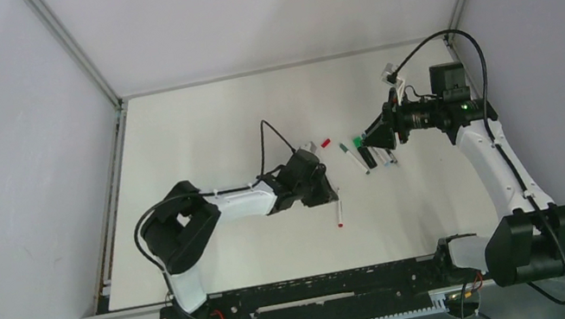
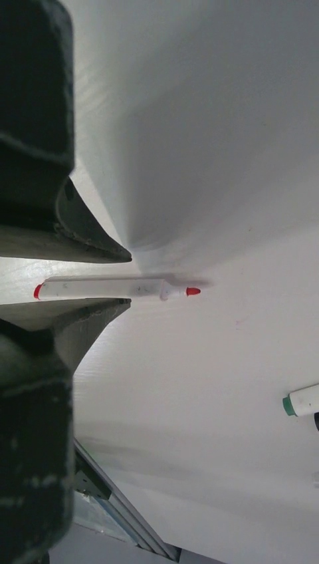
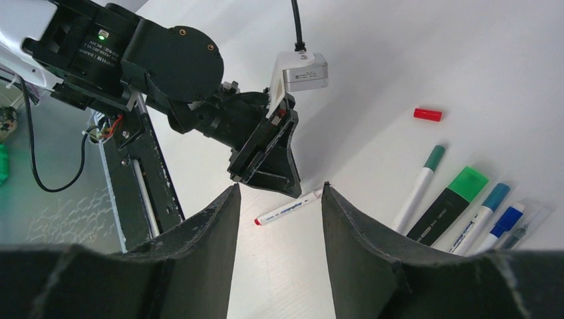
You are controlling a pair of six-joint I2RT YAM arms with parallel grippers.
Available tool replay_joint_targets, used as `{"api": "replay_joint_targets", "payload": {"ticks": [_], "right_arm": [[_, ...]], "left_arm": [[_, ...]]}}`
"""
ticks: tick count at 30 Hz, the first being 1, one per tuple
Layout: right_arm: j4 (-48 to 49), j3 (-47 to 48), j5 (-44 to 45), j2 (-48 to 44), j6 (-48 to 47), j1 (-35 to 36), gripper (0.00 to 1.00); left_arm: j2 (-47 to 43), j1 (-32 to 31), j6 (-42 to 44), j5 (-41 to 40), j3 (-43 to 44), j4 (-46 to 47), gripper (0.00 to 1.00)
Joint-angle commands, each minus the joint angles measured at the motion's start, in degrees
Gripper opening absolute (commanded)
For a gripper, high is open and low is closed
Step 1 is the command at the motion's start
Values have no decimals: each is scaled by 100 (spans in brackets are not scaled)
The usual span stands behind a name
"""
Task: Insert the pens into the pen caps
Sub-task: Place the pen at the center of the board.
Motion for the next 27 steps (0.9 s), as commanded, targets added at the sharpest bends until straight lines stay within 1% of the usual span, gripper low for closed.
{"api": "replay_joint_targets", "payload": {"ticks": [1,4,7,11,14,15,17,18,20,21,22,23,25,27], "right_arm": [[-32,-17,-31,18,-64,-30,55],[-85,-21,-94,-24,-153,-33,55],[1,-129,-170,-147,-283,-40,55],[4,-214,-388,-330,-662,-31,55],[-45,-211,-402,-551,-1159,80,55],[-86,-210,-365,-636,-1447,114,56],[-380,-212,-346,-757,-2417,417,59],[-639,-213,-392,-782,-3200,517,63],[-1363,-211,-508,-708,-4949,668,75],[-1651,-210,-511,-604,-5699,747,80],[-1795,-202,-377,-429,-6315,849,83],[-1804,-164,-226,-321,-6479,989,83],[-1809,101,523,91,-6686,1316,82],[-1821,380,1061,557,-6863,1557,81]], "left_arm": [[-478,-1,59,-320,-267,348,30],[-980,-5,194,-572,-537,548,30],[-1761,-38,513,-949,-1004,1008,30],[-3036,-135,1503,-1083,-1642,1594,30],[-4015,-159,2111,-1188,-2212,1870,31],[-4337,-154,2269,-1252,-2396,1880,32],[-4946,-151,2585,-1331,-2700,1864,35],[-5239,-152,2688,-1381,-2833,1814,40],[-5723,-150,2803,-1452,-3138,1852,59],[-5930,-143,2843,-1456,-3324,1954,66],[-6163,-141,2861,-1460,-3607,2056,71],[-6263,-141,2862,-1467,-3752,2172,72],[-6570,-142,2779,-1519,-4185,2300,73],[-6868,-141,2663,-1585,-4506,2366,73]]}}
